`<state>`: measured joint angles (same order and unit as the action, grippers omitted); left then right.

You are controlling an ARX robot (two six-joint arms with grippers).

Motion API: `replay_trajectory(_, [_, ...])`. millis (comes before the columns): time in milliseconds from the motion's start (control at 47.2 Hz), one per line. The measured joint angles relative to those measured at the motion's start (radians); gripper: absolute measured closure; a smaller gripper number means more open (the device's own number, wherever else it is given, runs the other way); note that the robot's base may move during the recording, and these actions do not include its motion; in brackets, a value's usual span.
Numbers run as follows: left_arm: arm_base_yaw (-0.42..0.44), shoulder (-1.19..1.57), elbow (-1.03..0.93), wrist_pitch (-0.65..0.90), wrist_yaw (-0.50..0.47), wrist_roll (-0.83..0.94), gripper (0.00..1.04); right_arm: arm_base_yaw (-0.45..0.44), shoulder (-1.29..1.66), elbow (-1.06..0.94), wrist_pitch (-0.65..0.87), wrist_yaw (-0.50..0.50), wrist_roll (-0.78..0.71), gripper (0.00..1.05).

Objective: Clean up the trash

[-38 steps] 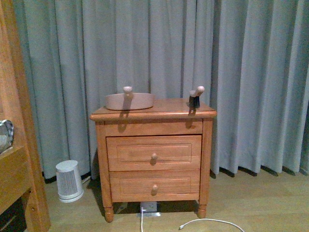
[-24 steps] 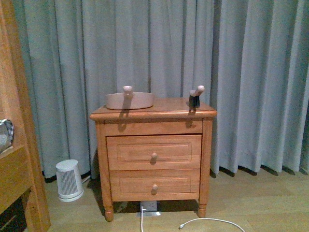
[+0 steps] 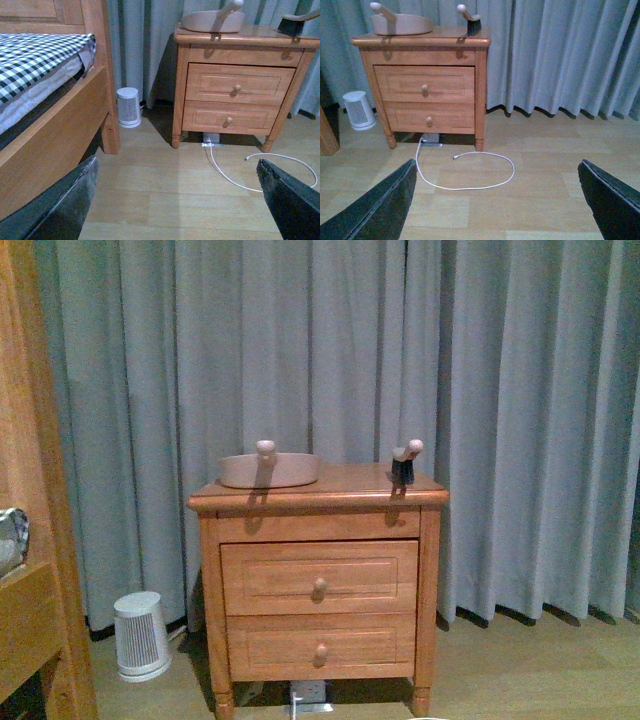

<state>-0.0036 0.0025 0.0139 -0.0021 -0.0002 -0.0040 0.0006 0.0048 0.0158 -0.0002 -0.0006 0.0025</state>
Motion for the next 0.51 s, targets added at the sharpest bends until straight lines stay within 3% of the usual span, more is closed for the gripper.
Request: replay_trajectory(508, [0.000,0.000,0.000,0.000,0.000,0.000,0.08,0.000,0.000,0.000,0.000,0.000,0.000,0.07])
